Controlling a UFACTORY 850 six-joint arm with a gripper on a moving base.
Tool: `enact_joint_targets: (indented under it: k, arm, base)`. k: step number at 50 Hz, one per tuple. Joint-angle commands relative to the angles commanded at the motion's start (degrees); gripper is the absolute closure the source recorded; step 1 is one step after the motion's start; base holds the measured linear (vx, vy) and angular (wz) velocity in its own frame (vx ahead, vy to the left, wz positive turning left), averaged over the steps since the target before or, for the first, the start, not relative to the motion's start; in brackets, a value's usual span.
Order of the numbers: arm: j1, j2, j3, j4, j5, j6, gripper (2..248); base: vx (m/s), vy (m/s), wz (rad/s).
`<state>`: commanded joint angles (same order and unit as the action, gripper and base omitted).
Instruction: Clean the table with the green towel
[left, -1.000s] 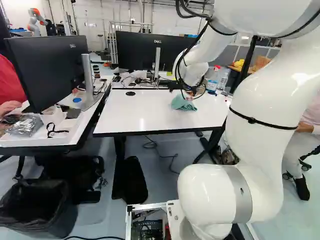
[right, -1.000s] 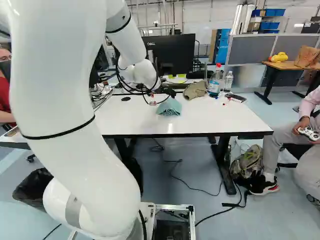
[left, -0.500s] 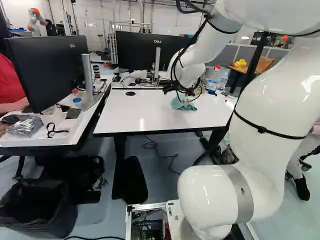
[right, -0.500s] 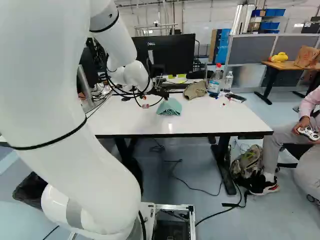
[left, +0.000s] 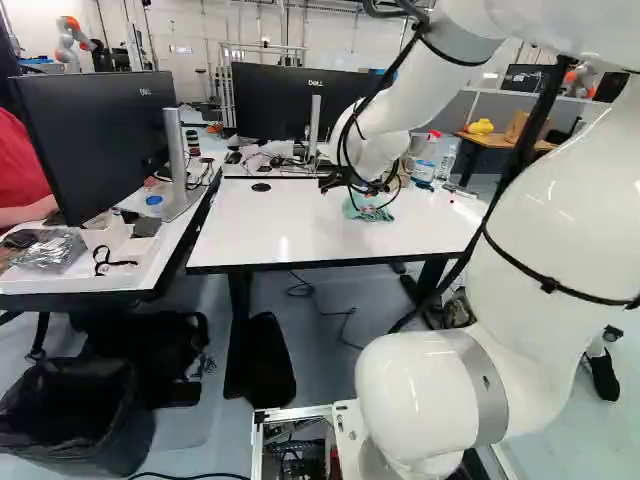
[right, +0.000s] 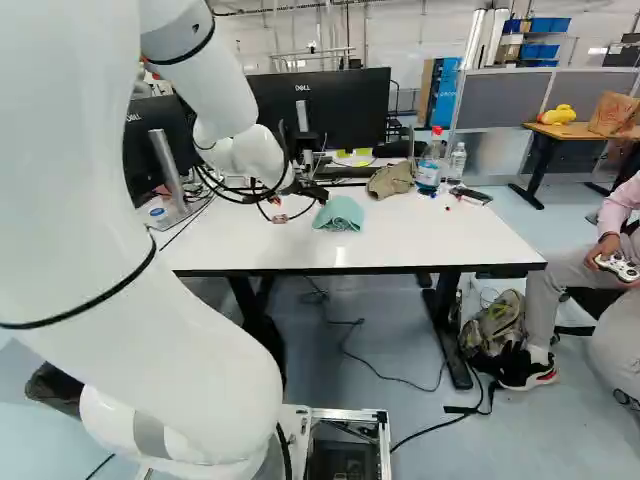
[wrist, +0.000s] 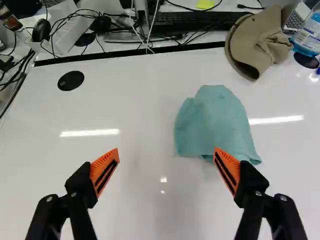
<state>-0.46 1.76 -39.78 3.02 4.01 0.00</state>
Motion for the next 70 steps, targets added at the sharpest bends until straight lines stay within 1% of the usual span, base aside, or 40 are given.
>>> enact_joint_targets:
  k: [15, 38, 54, 70]
  arm:
    - [1.10, 2.66, 2.61, 0.00, 0.00, 0.00, 3]
    - [1.15, 3.03, 3.38, -0.06, 0.88, 0.00, 3]
    - [1.11, 3.66, 5.13, -0.22, 3.40, 0.00, 3]
    - [1.05, 4.71, 8.06, -0.50, 7.62, 0.00, 3]
  base:
    - [0.000, 0.000, 0.000]
    - [0.000, 0.000, 0.000]
    - [0.000, 0.000, 0.000]
    - [0.000, 0.000, 0.000]
